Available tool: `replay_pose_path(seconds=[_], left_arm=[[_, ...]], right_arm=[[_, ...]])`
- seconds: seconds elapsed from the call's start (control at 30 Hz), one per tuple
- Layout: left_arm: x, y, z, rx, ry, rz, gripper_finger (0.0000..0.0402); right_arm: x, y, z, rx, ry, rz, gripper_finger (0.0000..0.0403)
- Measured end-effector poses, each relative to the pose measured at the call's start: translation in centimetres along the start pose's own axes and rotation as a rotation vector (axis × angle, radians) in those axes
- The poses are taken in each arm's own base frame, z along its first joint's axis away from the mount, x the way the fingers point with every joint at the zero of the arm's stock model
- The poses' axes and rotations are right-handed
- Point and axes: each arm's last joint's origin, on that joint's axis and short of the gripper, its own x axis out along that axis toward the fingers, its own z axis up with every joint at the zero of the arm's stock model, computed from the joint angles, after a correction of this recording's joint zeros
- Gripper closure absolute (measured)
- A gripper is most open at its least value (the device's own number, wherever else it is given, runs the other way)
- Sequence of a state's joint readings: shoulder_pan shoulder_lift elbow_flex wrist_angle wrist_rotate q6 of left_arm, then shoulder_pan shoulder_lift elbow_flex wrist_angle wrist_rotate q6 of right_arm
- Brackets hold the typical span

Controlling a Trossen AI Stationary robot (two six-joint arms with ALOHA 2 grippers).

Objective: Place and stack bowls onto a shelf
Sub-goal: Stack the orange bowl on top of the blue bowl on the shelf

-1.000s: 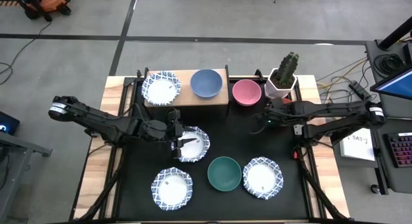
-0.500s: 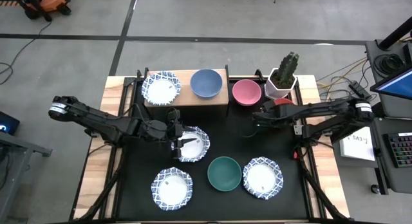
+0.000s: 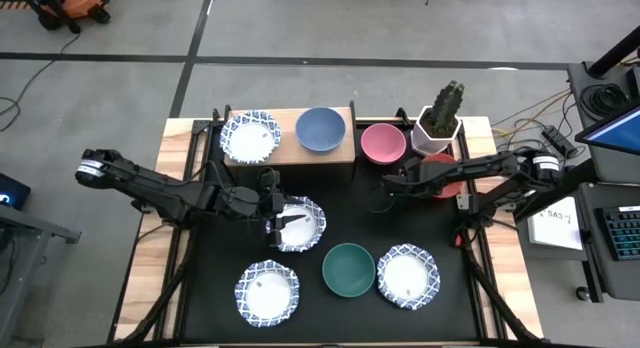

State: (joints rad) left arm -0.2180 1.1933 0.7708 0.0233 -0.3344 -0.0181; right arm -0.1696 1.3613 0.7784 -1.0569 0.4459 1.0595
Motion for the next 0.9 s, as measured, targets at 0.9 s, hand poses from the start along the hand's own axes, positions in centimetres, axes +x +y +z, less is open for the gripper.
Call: replay_pose_path(seconds=[0.9], left_arm=[[0.0, 0.2, 0.1, 0.003, -0.010, 0.073, 0.0262]], right_arm=[[-18.6, 1.0, 4.9, -0.287, -0.840, 0.552, 0.0394]])
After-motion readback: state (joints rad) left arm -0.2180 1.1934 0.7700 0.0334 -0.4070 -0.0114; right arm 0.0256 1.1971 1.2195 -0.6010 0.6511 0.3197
